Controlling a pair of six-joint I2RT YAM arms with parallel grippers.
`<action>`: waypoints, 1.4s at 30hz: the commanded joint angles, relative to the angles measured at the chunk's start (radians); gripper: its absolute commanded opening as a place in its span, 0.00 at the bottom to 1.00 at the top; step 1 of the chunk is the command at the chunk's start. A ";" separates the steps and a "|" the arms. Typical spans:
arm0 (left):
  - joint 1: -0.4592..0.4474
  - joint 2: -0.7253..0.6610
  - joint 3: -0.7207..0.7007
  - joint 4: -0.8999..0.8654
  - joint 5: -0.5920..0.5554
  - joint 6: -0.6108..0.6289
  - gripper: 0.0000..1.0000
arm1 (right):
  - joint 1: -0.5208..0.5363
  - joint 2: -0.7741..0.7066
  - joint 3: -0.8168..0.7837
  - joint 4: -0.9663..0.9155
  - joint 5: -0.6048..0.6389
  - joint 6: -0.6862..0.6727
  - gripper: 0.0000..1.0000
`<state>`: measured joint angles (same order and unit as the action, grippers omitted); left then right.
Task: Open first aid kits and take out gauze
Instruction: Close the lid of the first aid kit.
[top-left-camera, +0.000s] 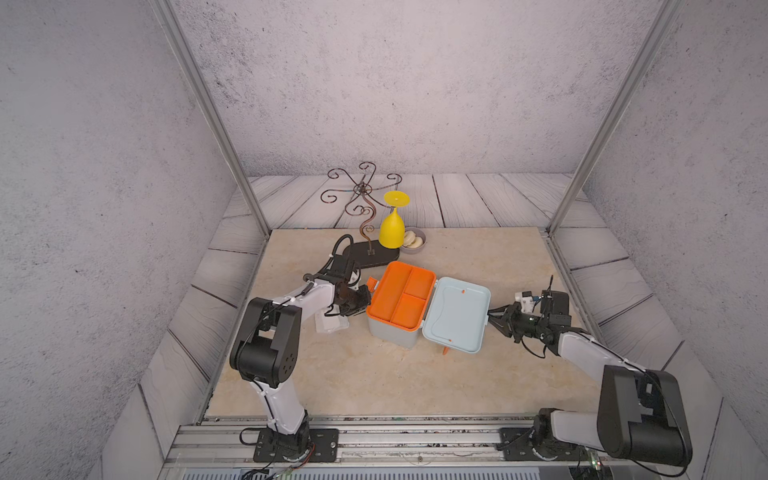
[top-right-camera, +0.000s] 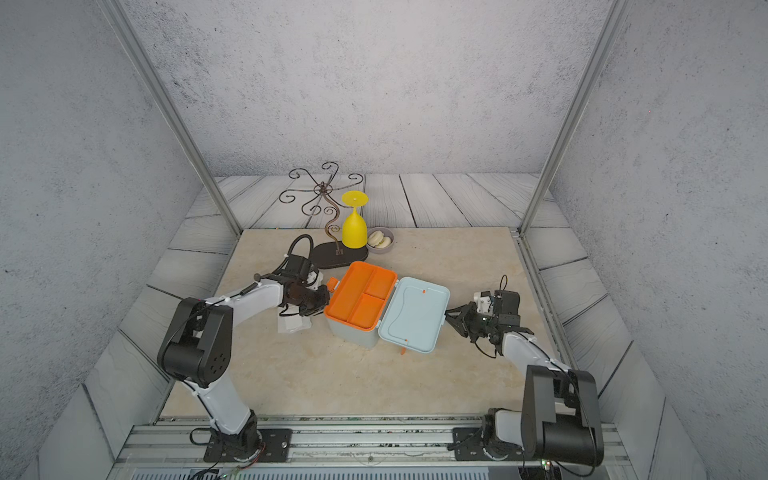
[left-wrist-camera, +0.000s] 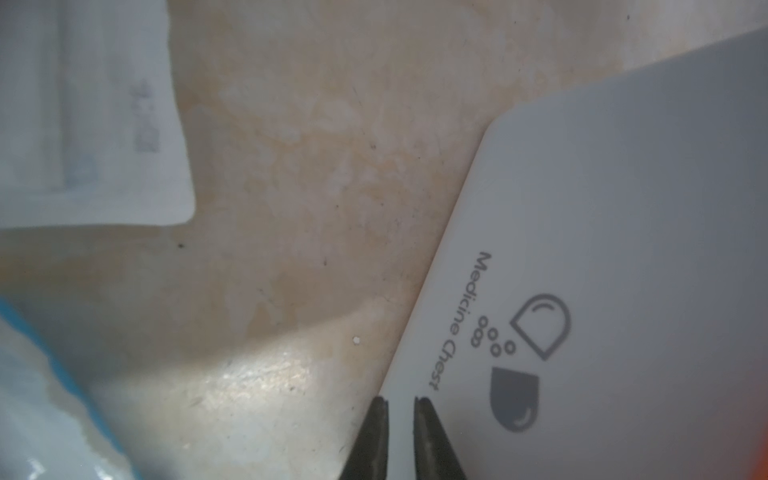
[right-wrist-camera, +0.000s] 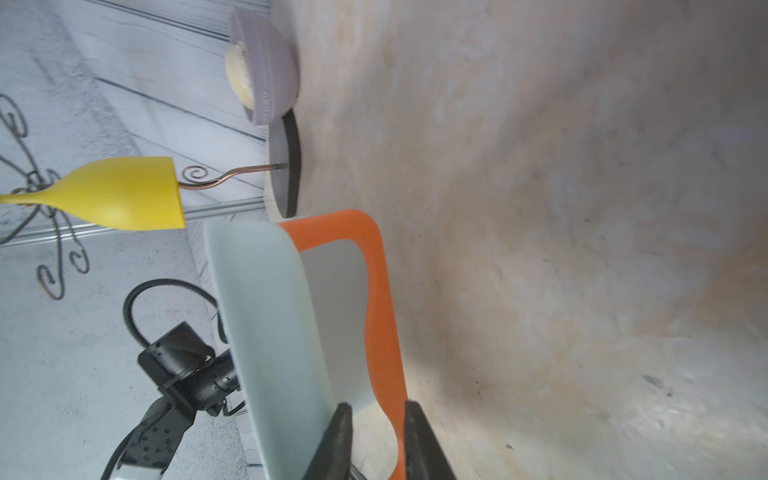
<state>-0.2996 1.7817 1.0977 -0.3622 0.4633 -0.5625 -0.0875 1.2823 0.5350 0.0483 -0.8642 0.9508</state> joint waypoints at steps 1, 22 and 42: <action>-0.018 0.009 -0.031 0.040 0.050 -0.023 0.17 | 0.025 -0.043 0.049 0.079 -0.092 0.052 0.28; -0.090 -0.019 -0.123 0.171 0.127 -0.101 0.16 | 0.368 0.060 0.526 -0.348 0.109 -0.094 0.35; -0.100 -0.349 -0.300 0.000 -0.051 -0.099 0.16 | 0.570 0.278 0.875 -0.777 0.309 -0.335 0.37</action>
<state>-0.4347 1.4940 0.8165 -0.2653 0.4831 -0.6823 0.4725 1.5372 1.3643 -0.6407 -0.6086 0.6743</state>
